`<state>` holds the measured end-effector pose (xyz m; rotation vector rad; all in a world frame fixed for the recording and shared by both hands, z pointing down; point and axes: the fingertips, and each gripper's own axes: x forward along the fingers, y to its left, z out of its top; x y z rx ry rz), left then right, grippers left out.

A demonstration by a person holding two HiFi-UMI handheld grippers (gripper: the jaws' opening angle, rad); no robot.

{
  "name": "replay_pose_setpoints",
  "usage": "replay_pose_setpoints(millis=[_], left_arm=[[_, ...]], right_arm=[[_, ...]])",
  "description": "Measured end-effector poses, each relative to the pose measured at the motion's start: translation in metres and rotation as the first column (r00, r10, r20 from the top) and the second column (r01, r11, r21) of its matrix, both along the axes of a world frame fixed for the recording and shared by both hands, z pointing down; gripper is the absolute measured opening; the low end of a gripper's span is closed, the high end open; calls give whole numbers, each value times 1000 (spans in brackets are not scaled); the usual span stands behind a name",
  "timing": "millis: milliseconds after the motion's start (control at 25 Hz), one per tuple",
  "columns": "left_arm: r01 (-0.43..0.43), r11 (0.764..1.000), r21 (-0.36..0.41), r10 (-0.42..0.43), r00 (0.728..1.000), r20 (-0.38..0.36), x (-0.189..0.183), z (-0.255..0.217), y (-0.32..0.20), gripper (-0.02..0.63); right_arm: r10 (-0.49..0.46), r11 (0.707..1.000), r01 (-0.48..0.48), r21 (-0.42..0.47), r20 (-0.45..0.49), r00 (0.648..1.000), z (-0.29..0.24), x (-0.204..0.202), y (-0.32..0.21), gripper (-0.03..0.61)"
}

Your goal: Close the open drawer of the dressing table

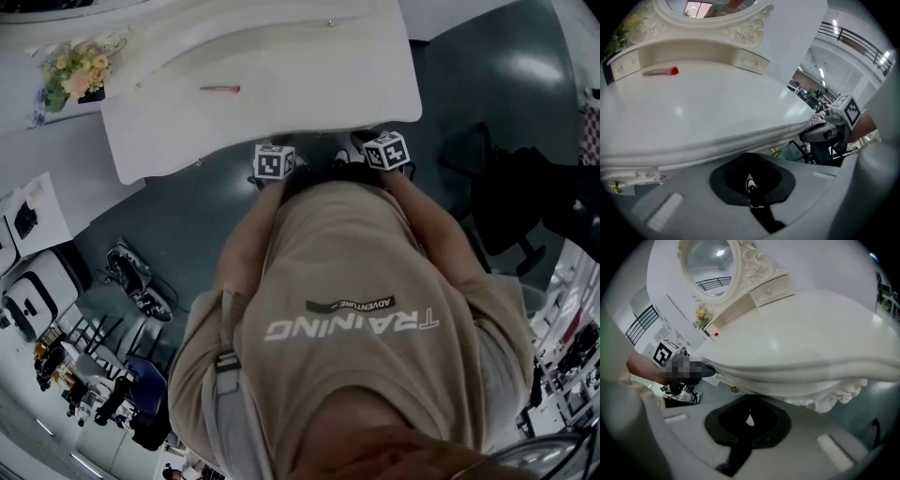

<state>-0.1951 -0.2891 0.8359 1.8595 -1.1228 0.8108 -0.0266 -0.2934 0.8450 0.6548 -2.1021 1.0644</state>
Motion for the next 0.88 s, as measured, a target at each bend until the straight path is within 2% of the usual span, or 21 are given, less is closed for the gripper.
replay_pose_setpoints(millis=[120,280,400,520,680,800,880], left_arm=[[14,999,36,-14,1000,13,-2,-4,-3,2],[-17,999,40,17,1000,-9,-4,-9,9,1],[-43,997,64,44,999,-26,-3,-22,20,2],[-74,992,98,79,996,-51,0,-42,34,2],[-110,981,161,123,990,-74,8,-74,46,1],[-118,965,234,138,988,-72,13,-107,52,2],[-113,946,305,142,987,-75,17,-137,49,2]], right_arm=[[23,999,-24,31,10,1000,-3,1,-5,5],[-9,997,7,80,21,1000,-3,-1,-9,5],[-59,990,55,133,29,998,-14,2,-6,5],[-146,976,142,166,13,989,-31,5,12,5],[-248,946,248,210,-24,968,-74,6,37,5],[-249,932,239,272,4,968,-124,0,49,5],[-241,914,208,349,54,969,-161,-8,49,5]])
